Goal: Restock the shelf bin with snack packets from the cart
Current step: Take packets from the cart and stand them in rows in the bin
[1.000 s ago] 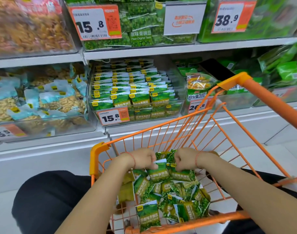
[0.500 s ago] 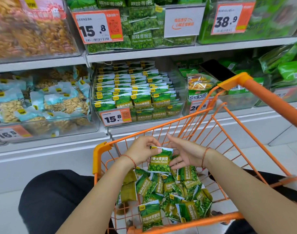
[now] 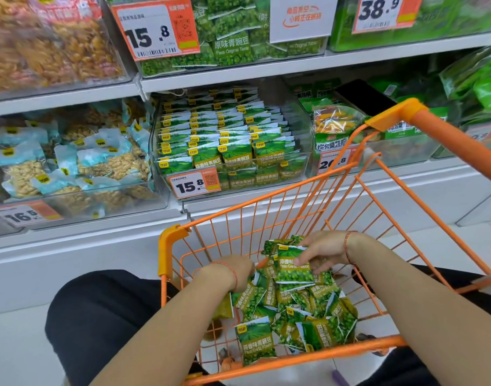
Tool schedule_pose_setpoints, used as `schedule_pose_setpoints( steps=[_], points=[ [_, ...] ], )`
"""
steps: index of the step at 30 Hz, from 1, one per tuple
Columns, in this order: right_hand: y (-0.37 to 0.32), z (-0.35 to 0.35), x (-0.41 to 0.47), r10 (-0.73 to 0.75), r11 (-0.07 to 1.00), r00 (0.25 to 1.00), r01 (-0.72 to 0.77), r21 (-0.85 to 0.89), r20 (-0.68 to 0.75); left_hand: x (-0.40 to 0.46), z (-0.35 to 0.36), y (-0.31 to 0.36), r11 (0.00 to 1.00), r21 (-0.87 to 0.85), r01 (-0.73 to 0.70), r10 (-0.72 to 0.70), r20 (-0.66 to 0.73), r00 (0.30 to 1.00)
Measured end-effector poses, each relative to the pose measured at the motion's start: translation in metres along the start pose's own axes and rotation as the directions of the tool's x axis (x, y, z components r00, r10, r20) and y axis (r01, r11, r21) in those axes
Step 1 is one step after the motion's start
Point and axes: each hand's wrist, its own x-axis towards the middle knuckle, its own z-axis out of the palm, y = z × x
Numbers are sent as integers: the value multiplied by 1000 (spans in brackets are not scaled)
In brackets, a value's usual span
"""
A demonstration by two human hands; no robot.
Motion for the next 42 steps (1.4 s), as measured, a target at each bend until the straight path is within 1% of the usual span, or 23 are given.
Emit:
schedule_pose_setpoints(
  steps=[2,5,6,7,8,9,10,11,12,13,14,15,18,20,22,26,28,29,32,34,37,40,42],
  points=[
    [4,-3,2,22,999,999,-21,23,-27,3,7,5,997,80,-14,9,59,998],
    [4,-5,2,32,994,999,-28,105,-37,3,11,5,979,203,-8,0,39,999],
    [4,-5,1,30,992,999,-27,126,-22,4,11,3,979,205,-14,8,33,999],
    [4,-4,1,27,991,1000,-25,135,-10,5,11,1,985,172,-26,22,28,999],
    [4,-3,1,26,991,1000,-25,133,-6,5,8,0,996,84,-38,36,28,999],
    [4,-3,1,26,992,1000,-24,126,-13,4,5,-1,998,-43,-49,50,21,999],
    [5,-3,2,27,992,999,-24,121,-26,4,1,-2,980,-194,-55,58,13,998],
    [6,-4,2,27,993,999,-22,119,-45,3,-5,-2,930,-362,-60,66,4,998],
    [6,-5,2,26,993,998,-18,120,-64,2,-10,-2,841,-537,-57,72,6,997],
    [7,-6,3,26,993,996,-16,114,-85,-2,-15,-2,736,-675,-51,79,11,997],
    [8,-7,4,25,995,994,-14,97,-110,-4,-20,-2,656,-753,-49,83,7,997],
    [8,-8,4,22,997,990,-13,71,-138,-7,-24,-3,618,-784,-57,81,-8,997],
    [8,-9,4,0,1000,978,0,1,-209,-11,-33,-10,621,-775,-119,87,-83,993],
    [8,-10,5,-16,1000,976,13,-15,-216,-14,-37,-11,591,-794,-143,104,-101,989],
    [6,-8,5,-22,1000,982,23,1,-188,-16,-39,-10,541,-825,-165,117,-120,986],
    [3,-7,8,-50,997,982,58,41,-181,-17,-42,-6,387,-898,-209,107,-182,978],
    [0,-5,7,-70,994,986,82,76,-150,-16,-42,-3,319,-916,-243,104,-221,970],
    [-1,-4,5,-70,990,991,84,112,-118,-16,-42,-2,301,-918,-259,108,-237,966],
    [-1,-3,5,-94,958,996,93,272,-11,-18,-41,0,251,-924,-289,123,-266,956],
    [-1,-1,2,-103,940,995,93,327,14,-17,-40,0,247,-916,-316,99,-300,949],
    [-5,-1,-4,-125,945,992,128,302,-31,-16,-40,2,274,-895,-351,79,-342,936],
    [-5,-5,-5,-138,942,990,118,313,42,-14,-38,3,318,-877,-361,34,-370,928],
    [-3,-5,-6,-133,953,987,101,287,93,-12,-38,4,290,-892,-347,-24,-369,929]
  ],
)
